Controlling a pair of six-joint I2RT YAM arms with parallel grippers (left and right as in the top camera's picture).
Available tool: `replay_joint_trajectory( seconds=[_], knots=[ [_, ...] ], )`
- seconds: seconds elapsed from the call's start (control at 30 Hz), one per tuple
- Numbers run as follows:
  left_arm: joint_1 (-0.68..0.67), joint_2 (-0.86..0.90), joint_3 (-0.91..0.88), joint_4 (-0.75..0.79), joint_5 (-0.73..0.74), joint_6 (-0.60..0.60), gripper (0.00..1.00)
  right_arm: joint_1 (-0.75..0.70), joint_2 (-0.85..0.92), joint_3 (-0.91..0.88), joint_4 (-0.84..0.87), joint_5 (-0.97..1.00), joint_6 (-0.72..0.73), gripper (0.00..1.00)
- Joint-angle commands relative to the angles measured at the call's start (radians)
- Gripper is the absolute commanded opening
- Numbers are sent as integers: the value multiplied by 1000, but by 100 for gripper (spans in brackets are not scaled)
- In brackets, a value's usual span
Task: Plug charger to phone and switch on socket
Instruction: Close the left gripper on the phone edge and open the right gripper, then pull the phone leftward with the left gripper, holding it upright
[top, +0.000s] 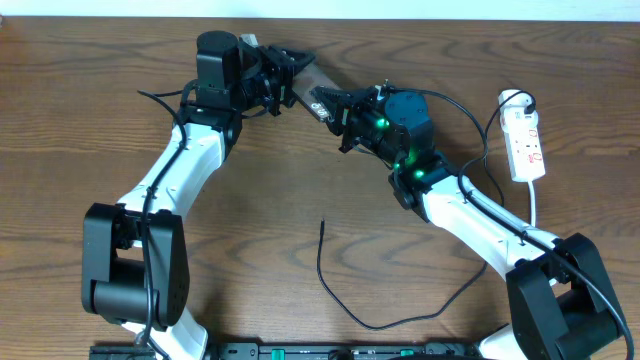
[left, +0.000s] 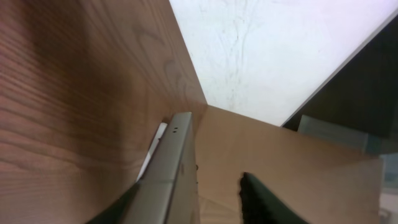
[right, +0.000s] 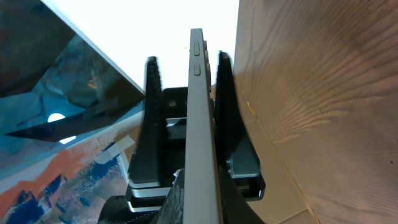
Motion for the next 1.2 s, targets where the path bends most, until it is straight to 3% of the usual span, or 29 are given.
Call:
replay_joint_trajectory(
  seconds=[0.0, 0.1, 0.2, 0.47, 0.67, 0.8, 0.93, 1.0, 1.17],
  knots=[
    [-2, -15, 9, 2, -13, 10, 32, 19, -10, 19, 17, -22, 11, 1],
    [-2, -15, 9, 2, -19, 10, 23, 23, -10, 19, 21, -21, 11, 1],
    [-2, -15, 9, 2, -25, 10, 8, 23, -10, 19, 28, -24, 11, 1],
    [-2, -15, 9, 2, -32, 10, 7, 23, -10, 18, 28, -29, 11, 1],
    [-2, -15, 9, 2, -32, 10, 7, 23, -10, 19, 28, -28, 10, 33],
    [5, -15, 9, 2, -32, 11, 8, 19, -10, 19, 28, -28, 10, 74],
    [49, -15, 9, 1, -28, 46, 7, 7, -10, 18, 28, -35, 5, 94],
    [82, -15, 9, 1, -16, 49, 7, -1, -10, 18, 28, -45, -45, 99],
    [219, -15, 9, 1, 86, 130, 8, -40, -10, 19, 28, -113, -167, 99]
  ],
)
